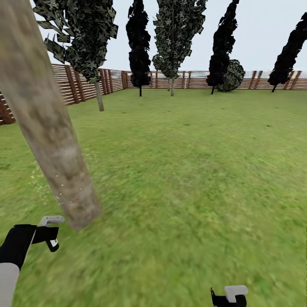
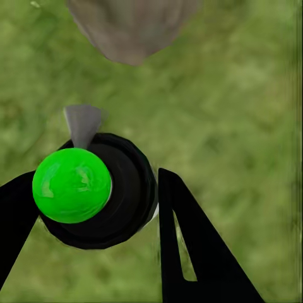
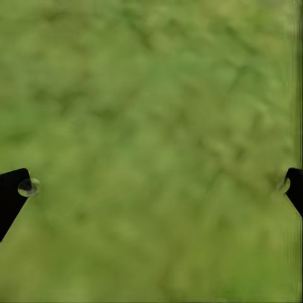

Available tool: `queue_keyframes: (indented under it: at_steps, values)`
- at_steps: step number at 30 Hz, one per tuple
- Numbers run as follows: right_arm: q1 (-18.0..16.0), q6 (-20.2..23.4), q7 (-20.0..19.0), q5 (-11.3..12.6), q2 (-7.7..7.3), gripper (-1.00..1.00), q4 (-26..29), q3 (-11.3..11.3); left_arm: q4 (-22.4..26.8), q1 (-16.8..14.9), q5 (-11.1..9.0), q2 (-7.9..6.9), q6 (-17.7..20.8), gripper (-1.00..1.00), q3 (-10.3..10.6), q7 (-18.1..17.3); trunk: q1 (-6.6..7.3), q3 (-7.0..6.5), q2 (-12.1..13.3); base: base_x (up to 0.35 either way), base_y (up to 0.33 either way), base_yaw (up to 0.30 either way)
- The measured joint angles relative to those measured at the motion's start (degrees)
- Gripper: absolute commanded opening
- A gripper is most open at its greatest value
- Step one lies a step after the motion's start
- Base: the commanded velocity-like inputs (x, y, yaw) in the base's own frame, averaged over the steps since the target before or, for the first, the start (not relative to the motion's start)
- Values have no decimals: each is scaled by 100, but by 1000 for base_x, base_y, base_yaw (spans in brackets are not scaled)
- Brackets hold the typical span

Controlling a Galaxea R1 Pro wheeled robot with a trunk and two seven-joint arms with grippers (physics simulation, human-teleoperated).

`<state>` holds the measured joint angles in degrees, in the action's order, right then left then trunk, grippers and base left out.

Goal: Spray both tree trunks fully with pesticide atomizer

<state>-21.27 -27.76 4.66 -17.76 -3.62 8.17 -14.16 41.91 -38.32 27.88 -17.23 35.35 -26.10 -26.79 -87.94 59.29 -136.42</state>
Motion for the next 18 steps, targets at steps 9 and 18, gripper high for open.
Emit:
queue_keyframes:
  at_steps: [9,18]
  values:
    - [0,0,0,-4,2,100,0,1,5,471,-46,43,-5,-100,31,-32,0,0,0,83,-245,101]
    - [0,6,0,-7,2,100,-9,1,-13,490,5,266,-28,-100,-14,-10,0,0,0,310,-21,2]
